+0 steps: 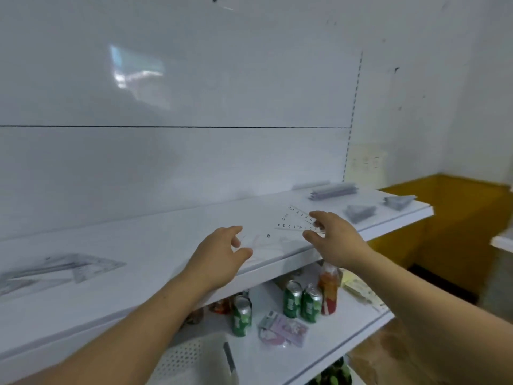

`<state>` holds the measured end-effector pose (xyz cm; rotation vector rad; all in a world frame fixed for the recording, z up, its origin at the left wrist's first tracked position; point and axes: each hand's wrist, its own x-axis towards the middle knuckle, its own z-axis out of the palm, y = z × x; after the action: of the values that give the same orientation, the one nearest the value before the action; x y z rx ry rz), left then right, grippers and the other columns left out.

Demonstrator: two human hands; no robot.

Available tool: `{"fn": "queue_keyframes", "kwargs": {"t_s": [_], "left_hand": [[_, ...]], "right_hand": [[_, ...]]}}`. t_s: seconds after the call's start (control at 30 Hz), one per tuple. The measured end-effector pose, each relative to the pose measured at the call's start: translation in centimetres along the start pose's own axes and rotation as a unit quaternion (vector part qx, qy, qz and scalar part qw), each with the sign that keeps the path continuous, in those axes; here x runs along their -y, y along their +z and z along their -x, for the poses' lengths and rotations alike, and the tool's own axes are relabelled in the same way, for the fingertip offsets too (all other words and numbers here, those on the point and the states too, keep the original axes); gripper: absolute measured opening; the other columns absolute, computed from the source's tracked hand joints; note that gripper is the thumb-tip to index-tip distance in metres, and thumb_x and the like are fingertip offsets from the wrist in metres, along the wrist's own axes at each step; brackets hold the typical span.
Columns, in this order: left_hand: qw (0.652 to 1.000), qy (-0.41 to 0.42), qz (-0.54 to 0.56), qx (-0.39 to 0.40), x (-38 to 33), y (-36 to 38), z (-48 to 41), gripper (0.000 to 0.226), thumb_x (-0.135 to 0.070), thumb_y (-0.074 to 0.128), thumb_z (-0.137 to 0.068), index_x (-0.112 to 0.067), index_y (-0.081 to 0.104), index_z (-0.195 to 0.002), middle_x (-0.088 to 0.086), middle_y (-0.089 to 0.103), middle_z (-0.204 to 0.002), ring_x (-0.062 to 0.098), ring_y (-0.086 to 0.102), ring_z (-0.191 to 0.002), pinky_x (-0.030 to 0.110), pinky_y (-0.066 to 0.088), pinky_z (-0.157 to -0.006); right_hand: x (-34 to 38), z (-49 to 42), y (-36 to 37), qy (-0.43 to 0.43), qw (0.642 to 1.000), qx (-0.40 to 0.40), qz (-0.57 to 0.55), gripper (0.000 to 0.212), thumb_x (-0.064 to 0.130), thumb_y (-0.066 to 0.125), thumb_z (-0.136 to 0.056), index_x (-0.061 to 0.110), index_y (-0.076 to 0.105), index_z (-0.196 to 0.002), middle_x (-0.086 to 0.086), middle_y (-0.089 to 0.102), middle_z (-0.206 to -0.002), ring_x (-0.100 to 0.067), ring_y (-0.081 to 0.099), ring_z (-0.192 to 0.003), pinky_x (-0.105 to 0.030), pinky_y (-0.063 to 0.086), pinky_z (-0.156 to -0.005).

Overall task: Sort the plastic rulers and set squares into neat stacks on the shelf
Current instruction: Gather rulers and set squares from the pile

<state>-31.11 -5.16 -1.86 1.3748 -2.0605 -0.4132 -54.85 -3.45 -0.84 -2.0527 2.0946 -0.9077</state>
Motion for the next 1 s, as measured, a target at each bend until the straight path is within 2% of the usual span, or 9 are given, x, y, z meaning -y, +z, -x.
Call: {"fn": "queue_keyframes", "kwargs": {"t_s": [0.13, 0.23, 0.3, 0.4, 0.5, 0.63, 0.77, 1.0], "left_hand": [[0.999, 0.038, -0.005, 0.03, -7.1, 6.8, -2.8, 0.056, -0.038, 0.056, -0.09, -0.024, 0.038, -0.141, -0.009, 0.048, -0.109, 0.011, 0.049, -0.092, 0.023, 0.037, -0.081], [0.998, 0.043, 0.006, 0.048, -12.5, 11.7, -4.7, 0.056, -0.038, 0.057, -0.089, -0.023, 0.04, -0.14, -0.007, 0.048, -0.111, 0.012, 0.049, -0.094, 0.024, 0.037, -0.082], [0.997, 0.042, 0.014, 0.057, -15.4, 14.6, -6.0, 0.057, -0.038, 0.058, -0.089, -0.022, 0.04, -0.141, -0.006, 0.05, -0.116, 0.012, 0.049, -0.097, 0.025, 0.039, -0.084], [0.998, 0.035, 0.016, 0.055, -18.7, 18.1, -7.7, 0.057, -0.038, 0.058, -0.089, -0.022, 0.04, -0.14, -0.004, 0.052, -0.119, 0.012, 0.05, -0.097, 0.026, 0.04, -0.085], [0.997, 0.039, -0.006, 0.059, -20.9, 20.6, -9.5, 0.058, -0.038, 0.059, -0.088, -0.02, 0.041, -0.14, -0.002, 0.052, -0.119, 0.013, 0.051, -0.098, 0.026, 0.041, -0.085], [0.997, 0.056, -0.038, 0.038, -22.3, 22.9, -13.3, 0.054, -0.039, 0.059, -0.087, -0.017, 0.047, -0.135, 0.004, 0.048, -0.13, 0.021, 0.046, -0.118, 0.032, 0.039, -0.097], [0.995, 0.06, -0.071, 0.035, -22.5, 24.8, -18.2, 0.058, -0.044, 0.057, -0.087, -0.019, 0.044, -0.138, 0.003, 0.04, -0.142, 0.023, 0.034, -0.133, 0.038, 0.031, -0.109], [0.994, 0.052, -0.09, 0.025, -22.4, 27.3, -26.1, 0.057, -0.043, 0.056, -0.087, -0.019, 0.045, -0.138, 0.002, 0.044, -0.14, 0.021, 0.037, -0.131, 0.035, 0.033, -0.107]], "right_hand": [[-8.6, 1.3, -4.3, 0.049, 0.998, -0.027, 0.017, 0.057, 0.042, 0.054, -0.092, 0.021, 0.038, -0.143, 0.0, 0.049, -0.138, -0.017, 0.05, -0.122, -0.035, 0.043, -0.101], [-15.2, 1.7, -7.9, 0.077, 0.997, -0.021, 0.02, 0.057, 0.043, 0.055, -0.091, 0.021, 0.04, -0.142, -0.002, 0.05, -0.138, -0.019, 0.05, -0.122, -0.034, 0.044, -0.099], [-19.2, 2.0, -10.2, 0.088, 0.996, -0.01, 0.025, 0.056, 0.041, 0.056, -0.091, 0.02, 0.041, -0.141, -0.001, 0.054, -0.132, -0.018, 0.053, -0.114, -0.03, 0.045, -0.091], [-24.0, 2.0, -13.0, 0.092, 0.995, 0.017, 0.039, 0.05, 0.039, 0.055, -0.092, 0.02, 0.045, -0.137, 0.006, 0.058, -0.108, -0.012, 0.054, -0.093, -0.025, 0.045, -0.077], [-27.6, 0.7, -14.3, 0.095, 0.994, 0.031, 0.044, 0.049, 0.039, 0.055, -0.092, 0.02, 0.046, -0.136, 0.01, 0.054, -0.099, -0.009, 0.055, -0.086, -0.025, 0.048, -0.074], [-31.1, -2.7, -14.6, 0.092, 0.995, 0.026, 0.029, 0.053, 0.04, 0.053, -0.093, 0.019, 0.042, -0.14, 0.005, 0.056, -0.105, -0.012, 0.055, -0.091, -0.024, 0.046, -0.077], [-33.9, -7.7, -13.8, 0.081, 0.996, 0.03, 0.023, 0.056, 0.043, 0.052, -0.092, 0.02, 0.039, -0.142, -0.002, 0.055, -0.131, -0.018, 0.053, -0.115, -0.029, 0.044, -0.092], [-38.6, -16.3, -13.6, 0.038, 0.996, 0.065, 0.035, 0.054, 0.041, 0.051, -0.094, 0.022, 0.038, -0.143, 0.0, 0.047, -0.139, -0.019, 0.044, -0.125, -0.031, 0.036, -0.101]]}}
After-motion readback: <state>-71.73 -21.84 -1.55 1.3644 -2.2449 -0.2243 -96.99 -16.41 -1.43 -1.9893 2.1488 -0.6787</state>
